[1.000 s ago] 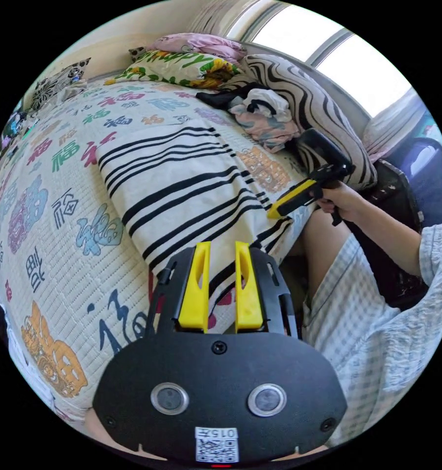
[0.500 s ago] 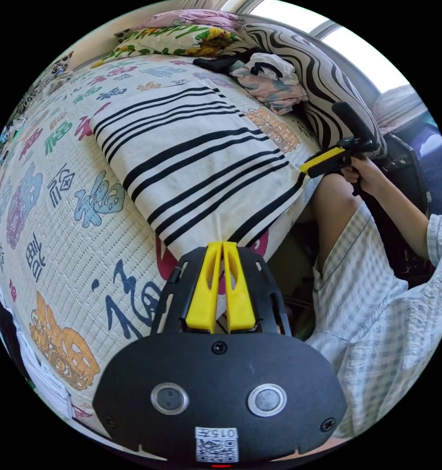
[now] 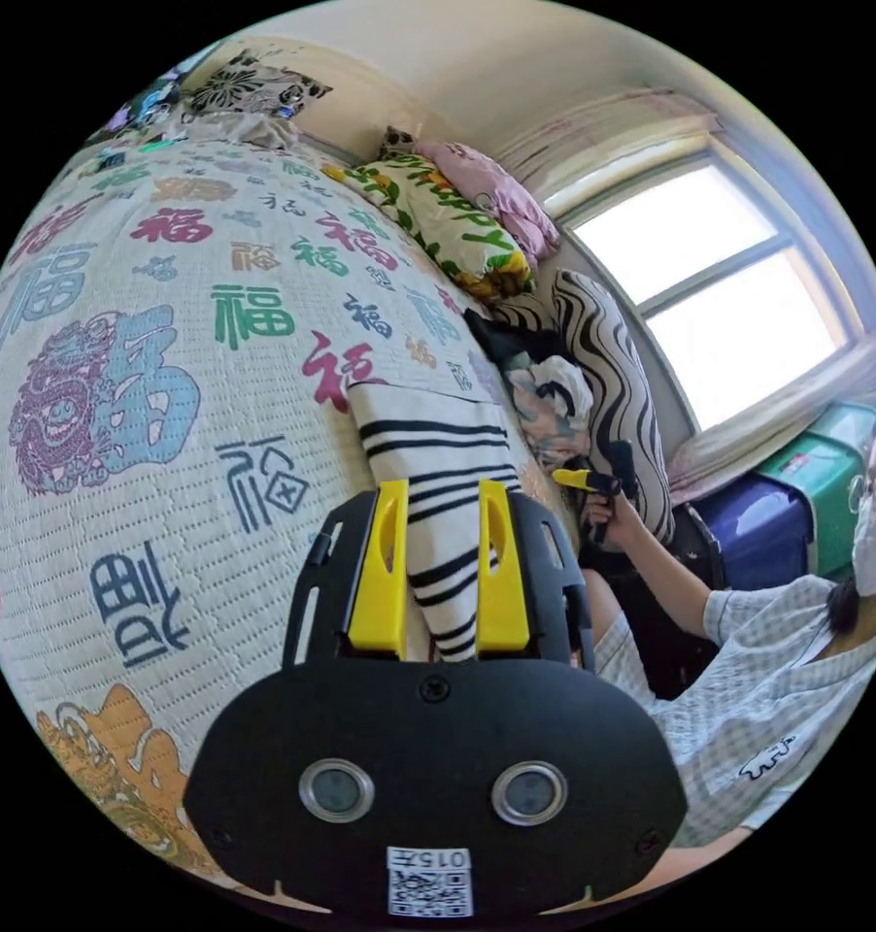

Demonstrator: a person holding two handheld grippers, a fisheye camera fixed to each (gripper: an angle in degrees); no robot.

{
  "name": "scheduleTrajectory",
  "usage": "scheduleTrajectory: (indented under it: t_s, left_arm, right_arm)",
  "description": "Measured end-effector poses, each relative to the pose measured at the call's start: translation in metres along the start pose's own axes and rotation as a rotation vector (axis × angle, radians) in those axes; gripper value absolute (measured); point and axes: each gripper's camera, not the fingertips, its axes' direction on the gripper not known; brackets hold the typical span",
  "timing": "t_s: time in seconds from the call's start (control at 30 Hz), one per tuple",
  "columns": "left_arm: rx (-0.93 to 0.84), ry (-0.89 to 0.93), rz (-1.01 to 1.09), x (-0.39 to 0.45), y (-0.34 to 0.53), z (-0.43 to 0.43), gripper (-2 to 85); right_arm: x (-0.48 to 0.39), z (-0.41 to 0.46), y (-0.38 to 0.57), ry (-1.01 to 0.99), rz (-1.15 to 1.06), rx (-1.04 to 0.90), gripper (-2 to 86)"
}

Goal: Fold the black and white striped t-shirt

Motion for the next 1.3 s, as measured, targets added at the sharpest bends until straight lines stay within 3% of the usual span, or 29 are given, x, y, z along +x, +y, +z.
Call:
scheduleTrajectory:
  t_s: [0.27,0.37,0.53,0.87,1.1,1.3]
  left_arm:
    - [-0.015,0.16,-0.167,-0.097,-0.069,0.019,12.8]
    - [-0.048,0.239,-0.163,-0.109,-0.089,0.038,10.4]
    - [-0.143,0.325,-0.113,-0.114,-0.113,0.046,2.1]
    - [-0.083,0.167,0.295,-0.033,-0.13,-0.007,1.0]
    - [-0.07,0.173,0.625,0.049,-0.027,-0.056,1.0]
    - [-0.291,0.055,0.713,0.092,0.082,-0.033,1.8]
  right_arm:
    - [0.044,0.036,-0.061,-0.12,0.083,-0.062,13.6]
    - [0.047,0.057,-0.08,-0.251,0.093,-0.115,10.8]
    - [0.035,0.076,-0.094,-0.22,0.07,-0.242,4.8]
    - [-0.054,0.046,-0.078,0.027,-0.248,-0.158,4.1]
    - [-0.149,0.052,0.026,0.249,-0.606,-0.233,2.9]
    - [-0.182,0.119,0.13,0.548,-0.744,-0.454,3.4]
